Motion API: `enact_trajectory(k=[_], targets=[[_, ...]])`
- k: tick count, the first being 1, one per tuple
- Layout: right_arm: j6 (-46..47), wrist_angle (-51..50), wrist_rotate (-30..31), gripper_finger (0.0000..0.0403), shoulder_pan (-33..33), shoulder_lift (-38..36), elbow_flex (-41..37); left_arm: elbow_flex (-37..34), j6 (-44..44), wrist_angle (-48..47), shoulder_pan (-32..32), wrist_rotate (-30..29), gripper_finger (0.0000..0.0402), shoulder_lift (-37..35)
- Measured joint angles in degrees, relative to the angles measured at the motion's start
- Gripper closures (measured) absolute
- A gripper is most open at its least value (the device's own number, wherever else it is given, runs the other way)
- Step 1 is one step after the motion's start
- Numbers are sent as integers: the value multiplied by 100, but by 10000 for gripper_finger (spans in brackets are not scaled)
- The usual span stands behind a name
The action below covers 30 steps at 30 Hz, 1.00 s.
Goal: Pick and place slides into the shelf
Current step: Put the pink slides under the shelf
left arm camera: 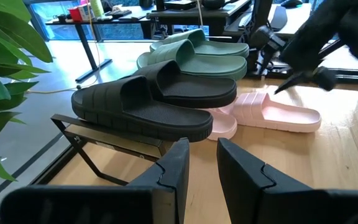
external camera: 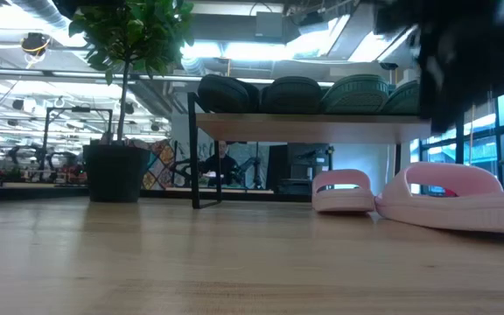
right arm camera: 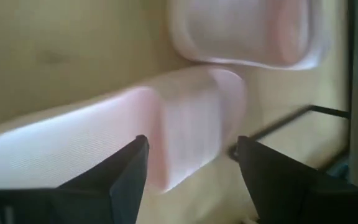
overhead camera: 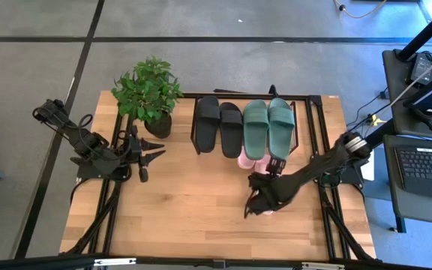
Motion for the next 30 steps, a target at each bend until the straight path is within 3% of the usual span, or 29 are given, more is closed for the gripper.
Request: enact_trajectory(k=[3,9,13,18,30], targets=[[-45,240,-487,157,147,-423,224,0,37,-4,1,-1,325,-2],[-456,2293,-2749,157,405,-1183,79,0,44,-9,0,-2,325,-2],[-299,3023,-3558,157,506,-1194,-207,0,44,-37,0,4,325,-2],[-298,3631,-3907,157,511,-1072,-715,2,17,-217,0,69,325,-2],[-119,4357,-4025,157,545,-773,-1629,2,-304,-326,0,177,325,-2]])
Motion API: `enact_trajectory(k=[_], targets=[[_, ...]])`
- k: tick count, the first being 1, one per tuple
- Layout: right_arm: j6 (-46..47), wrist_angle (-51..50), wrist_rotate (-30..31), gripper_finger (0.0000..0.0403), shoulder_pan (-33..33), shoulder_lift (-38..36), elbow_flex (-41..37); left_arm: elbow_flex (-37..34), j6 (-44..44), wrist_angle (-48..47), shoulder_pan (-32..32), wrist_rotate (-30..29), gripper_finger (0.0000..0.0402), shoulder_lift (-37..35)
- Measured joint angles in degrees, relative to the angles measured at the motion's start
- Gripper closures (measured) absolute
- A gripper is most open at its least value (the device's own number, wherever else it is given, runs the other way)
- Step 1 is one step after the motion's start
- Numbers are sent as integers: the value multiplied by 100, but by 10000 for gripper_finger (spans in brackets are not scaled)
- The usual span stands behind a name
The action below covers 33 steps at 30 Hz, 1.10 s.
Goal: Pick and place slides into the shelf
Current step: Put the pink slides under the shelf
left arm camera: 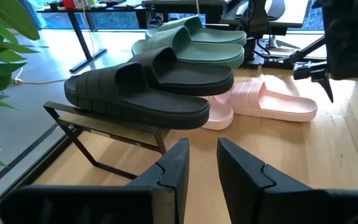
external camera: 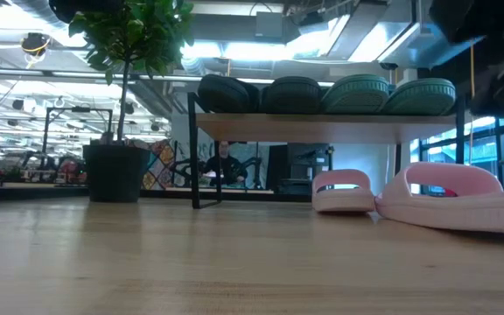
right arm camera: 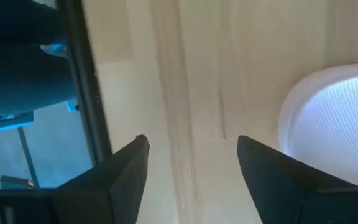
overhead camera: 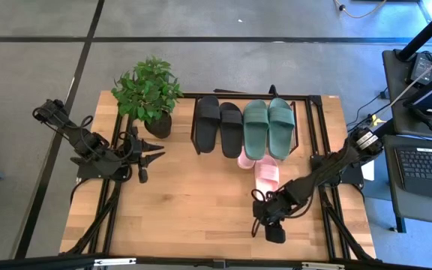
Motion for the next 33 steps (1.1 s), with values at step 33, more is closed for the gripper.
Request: enact_trajectory(k=[33], targets=[[864,-823,2544,157,-345,241,-460,0,-11,22,1,-4,325,0]])
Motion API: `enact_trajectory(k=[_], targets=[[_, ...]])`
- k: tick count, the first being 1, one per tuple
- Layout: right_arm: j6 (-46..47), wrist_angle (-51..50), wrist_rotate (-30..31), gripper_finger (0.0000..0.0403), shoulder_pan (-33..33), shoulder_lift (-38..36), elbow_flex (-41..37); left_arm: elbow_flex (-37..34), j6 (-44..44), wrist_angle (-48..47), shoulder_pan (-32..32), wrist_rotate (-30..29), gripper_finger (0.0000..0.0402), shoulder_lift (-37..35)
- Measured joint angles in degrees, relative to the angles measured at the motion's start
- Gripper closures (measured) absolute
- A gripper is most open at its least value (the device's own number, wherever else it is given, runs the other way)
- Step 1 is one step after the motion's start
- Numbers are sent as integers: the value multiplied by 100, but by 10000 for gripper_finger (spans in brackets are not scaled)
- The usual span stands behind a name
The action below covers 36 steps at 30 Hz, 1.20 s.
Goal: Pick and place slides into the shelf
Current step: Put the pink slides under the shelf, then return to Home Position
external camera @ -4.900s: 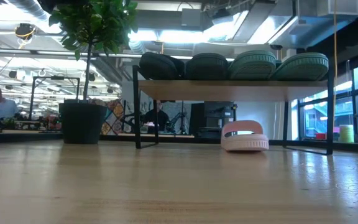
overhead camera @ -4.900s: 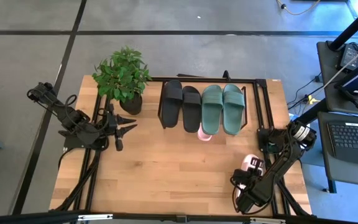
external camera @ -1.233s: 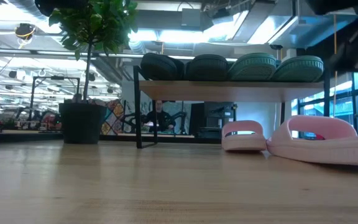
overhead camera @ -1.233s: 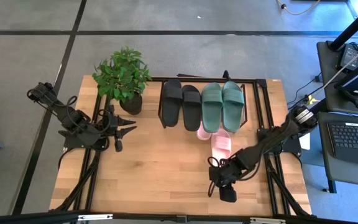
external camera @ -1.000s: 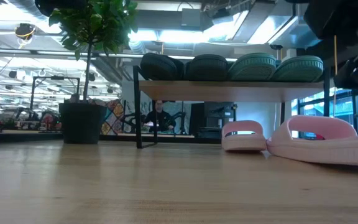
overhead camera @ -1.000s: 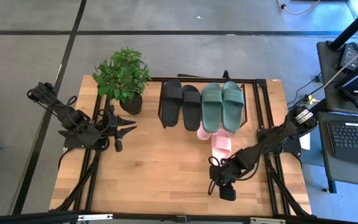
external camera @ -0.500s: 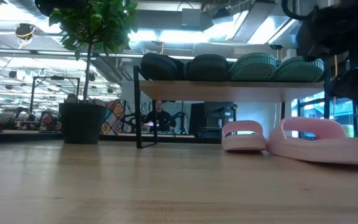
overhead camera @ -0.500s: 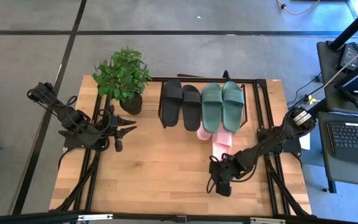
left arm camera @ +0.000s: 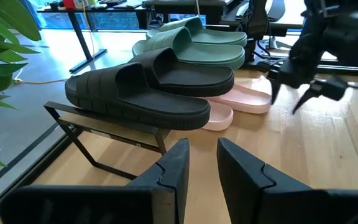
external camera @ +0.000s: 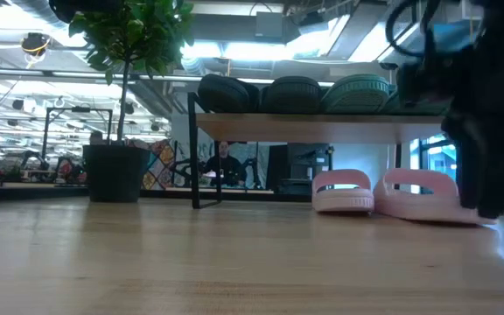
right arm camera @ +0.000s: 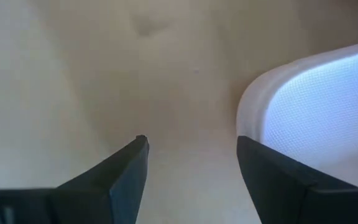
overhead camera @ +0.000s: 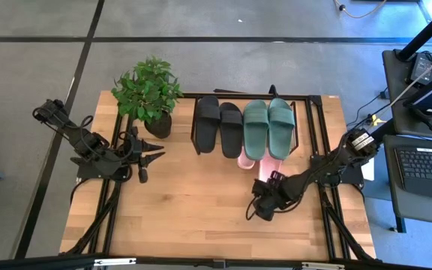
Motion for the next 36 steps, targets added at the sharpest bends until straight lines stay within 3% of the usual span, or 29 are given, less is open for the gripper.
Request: enact_trajectory(k=[9,18,36], targets=[[16,57,162,157,-256,214,-359,0,-2,0,-1,0,325,0],[-144,-102,1230,157,-279,255,-248,0,-2,0,0,0,325,0],[-306,-321,1299,157,-327,255,-48,0,-2,0,0,-2,325,0]])
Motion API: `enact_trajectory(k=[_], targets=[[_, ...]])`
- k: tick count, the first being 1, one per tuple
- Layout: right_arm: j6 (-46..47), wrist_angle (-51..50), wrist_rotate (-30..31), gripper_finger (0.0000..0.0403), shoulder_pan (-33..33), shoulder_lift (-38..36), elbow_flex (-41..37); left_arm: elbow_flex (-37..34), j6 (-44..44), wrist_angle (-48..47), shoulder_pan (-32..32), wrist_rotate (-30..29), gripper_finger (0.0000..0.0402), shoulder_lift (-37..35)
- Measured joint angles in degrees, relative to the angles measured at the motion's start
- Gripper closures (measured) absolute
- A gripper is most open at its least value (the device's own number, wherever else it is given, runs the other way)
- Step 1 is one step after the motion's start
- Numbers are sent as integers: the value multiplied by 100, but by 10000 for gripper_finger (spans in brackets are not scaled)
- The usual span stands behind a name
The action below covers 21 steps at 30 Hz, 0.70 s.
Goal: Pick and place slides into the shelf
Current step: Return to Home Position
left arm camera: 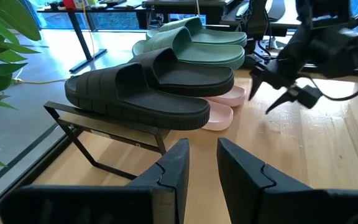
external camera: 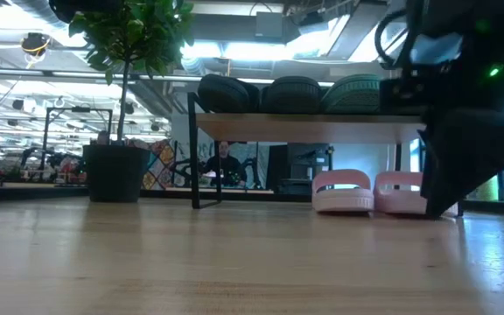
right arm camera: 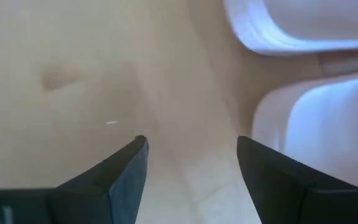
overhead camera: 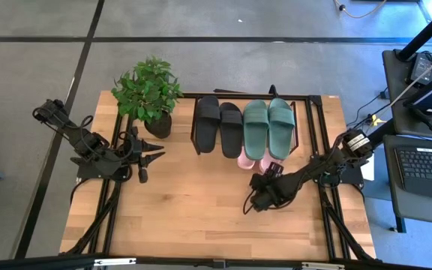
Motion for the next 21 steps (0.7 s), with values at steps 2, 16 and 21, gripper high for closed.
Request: enact_trajectory(k=[2,16,21], targets=[[-54,-29,-15,157,71,0,117,0,-2,0,0,0,325,0],[-182,-1042,-396,157,520,-726,1053,0,-257,615,0,311,325,-126],[-753,-54,-744,157,449,-1687,1060,0,-245,638,5,376,325,-202]])
